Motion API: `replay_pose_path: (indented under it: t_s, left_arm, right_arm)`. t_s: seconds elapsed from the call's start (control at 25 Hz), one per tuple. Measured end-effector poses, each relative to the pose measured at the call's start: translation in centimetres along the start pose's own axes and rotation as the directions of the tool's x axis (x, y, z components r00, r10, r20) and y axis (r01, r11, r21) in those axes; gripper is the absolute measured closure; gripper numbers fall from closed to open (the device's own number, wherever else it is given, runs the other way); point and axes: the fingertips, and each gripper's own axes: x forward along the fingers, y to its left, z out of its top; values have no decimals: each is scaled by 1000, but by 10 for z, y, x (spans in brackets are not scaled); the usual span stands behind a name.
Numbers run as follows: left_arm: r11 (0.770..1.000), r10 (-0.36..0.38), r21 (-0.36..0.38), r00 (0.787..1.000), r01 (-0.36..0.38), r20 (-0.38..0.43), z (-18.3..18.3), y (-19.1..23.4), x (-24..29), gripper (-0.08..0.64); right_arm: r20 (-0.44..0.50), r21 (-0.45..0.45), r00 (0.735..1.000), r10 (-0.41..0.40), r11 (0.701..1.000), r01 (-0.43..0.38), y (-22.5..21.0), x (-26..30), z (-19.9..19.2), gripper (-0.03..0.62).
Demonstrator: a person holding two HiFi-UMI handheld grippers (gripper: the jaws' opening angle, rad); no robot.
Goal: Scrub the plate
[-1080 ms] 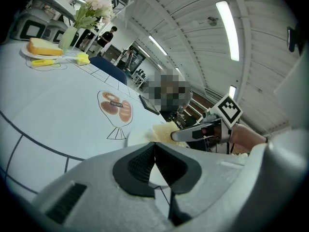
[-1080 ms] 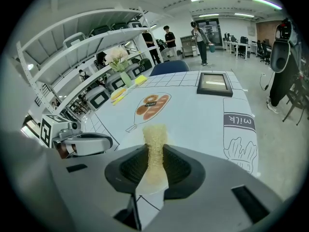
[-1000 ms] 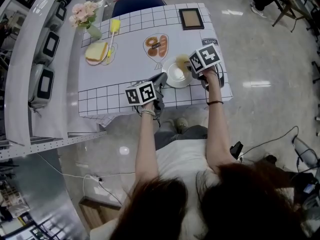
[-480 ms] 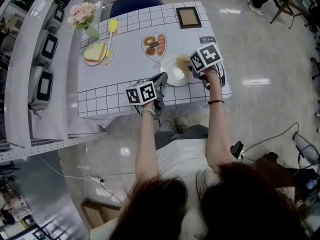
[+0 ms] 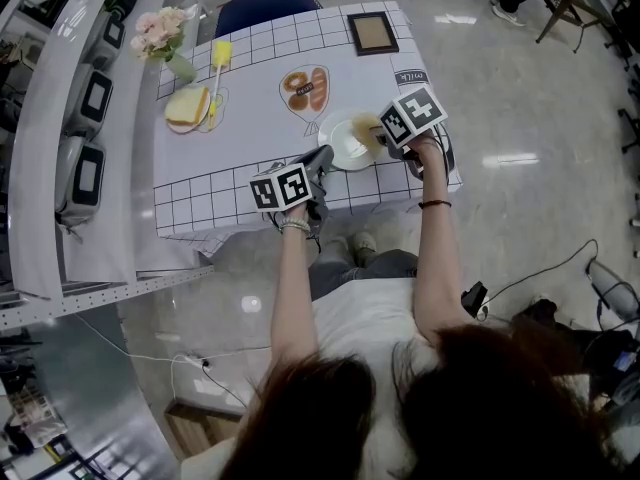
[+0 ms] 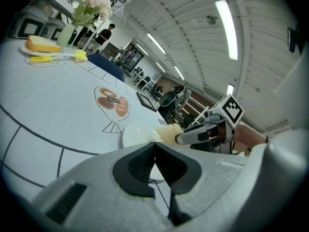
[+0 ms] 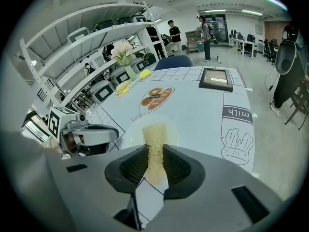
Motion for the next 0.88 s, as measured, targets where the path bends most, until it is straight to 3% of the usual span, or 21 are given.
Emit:
replay_pose_path:
  t_s: [0.88]
  left_arm:
    - [1000, 10, -18, 1000, -10, 23, -9, -3, -8, 549]
  right_arm:
    - [-94, -72, 994, 61, 995, -68, 26, 1, -17, 514]
